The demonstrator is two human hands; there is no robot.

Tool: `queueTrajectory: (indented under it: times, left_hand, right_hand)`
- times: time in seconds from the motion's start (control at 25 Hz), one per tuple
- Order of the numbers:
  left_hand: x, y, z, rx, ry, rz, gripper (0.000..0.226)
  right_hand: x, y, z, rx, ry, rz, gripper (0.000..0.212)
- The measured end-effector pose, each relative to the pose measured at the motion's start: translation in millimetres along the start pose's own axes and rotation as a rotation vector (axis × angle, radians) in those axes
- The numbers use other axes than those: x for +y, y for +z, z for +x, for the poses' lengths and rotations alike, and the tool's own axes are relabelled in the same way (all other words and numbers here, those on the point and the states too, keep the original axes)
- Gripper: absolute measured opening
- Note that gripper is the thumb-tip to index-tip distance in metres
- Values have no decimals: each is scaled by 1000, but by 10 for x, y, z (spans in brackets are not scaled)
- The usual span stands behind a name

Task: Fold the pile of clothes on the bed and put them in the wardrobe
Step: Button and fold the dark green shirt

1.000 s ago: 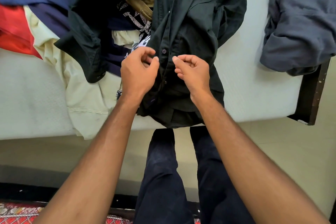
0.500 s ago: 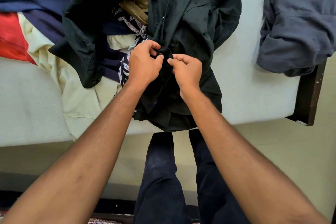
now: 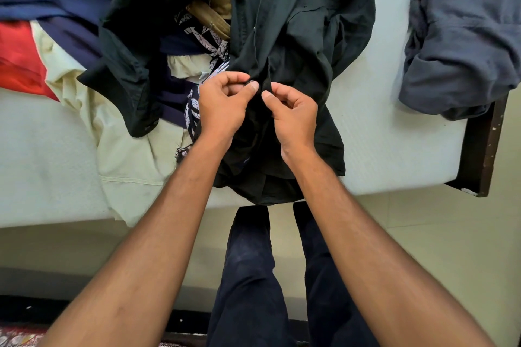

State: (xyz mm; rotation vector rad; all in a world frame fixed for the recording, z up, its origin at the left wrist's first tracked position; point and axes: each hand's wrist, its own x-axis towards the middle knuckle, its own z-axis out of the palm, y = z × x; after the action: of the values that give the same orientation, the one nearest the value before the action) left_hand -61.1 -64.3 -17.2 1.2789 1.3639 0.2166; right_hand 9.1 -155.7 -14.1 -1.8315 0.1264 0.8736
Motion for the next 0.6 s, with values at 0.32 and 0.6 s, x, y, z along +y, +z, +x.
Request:
queueTrajectory:
  times: [0.32,0.6]
  left_hand:
    - [92,67,-85,26,-17,-106,16]
    - [91,139,-80,63,34,-77,11]
  right_hand:
    - [10,4,54,-32,29,71,30]
    - [69,-32,48,-18,42,108,33]
